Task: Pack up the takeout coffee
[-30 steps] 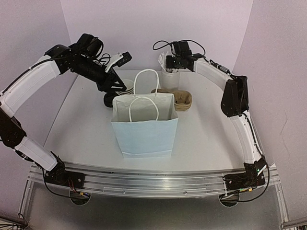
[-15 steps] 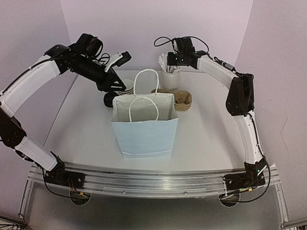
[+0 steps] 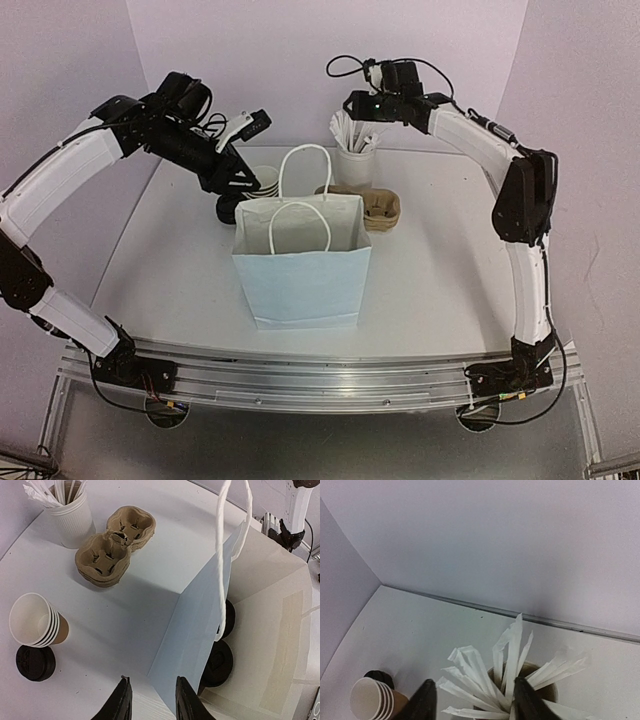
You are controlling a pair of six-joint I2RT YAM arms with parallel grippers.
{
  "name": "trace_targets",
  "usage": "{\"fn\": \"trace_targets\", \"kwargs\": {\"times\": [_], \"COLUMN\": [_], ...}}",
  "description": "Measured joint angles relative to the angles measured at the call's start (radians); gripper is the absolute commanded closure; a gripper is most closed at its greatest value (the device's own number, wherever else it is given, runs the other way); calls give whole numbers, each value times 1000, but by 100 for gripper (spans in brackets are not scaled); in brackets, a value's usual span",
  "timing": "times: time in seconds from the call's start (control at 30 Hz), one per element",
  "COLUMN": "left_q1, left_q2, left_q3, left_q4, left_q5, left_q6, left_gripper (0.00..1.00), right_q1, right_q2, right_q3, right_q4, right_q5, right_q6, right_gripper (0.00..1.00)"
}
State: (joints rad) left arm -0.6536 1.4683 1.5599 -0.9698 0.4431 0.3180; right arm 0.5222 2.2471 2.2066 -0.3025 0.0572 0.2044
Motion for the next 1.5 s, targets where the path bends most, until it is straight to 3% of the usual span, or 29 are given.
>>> {"fn": "trace_targets", "kwargs": {"times": [0.2,0.37,0.53,0.93,1.4,1.5], "left_q1": [1,8,24,38,45,46], "left_q2": [-8,-29,-49,-54,-54,-54], "left_q3": [-5,-18,-34,-38,-38,-38], "left_q4": [0,-2,2,1,2,2], "left_q5": [0,4,9,1,-1,-1], "left_q6": [1,6,6,2,3,3], "left_gripper": [71,71,71,71,70,70], "right_q1": [19,33,32,28,28,28], "right_q2": [-39,-67,-69,-14,62,86], "right_q3": [-140,-212,-209,-106,-60,-58], "right_q4": [-4,-14,-14,-25,-76,-86], "right_q5": [-161,-206,-187,-186,-138,-130], "right_q6": [-114,-266,-357,-409,-453,-455], "right_gripper": [34,36,42,45,65,80]}}
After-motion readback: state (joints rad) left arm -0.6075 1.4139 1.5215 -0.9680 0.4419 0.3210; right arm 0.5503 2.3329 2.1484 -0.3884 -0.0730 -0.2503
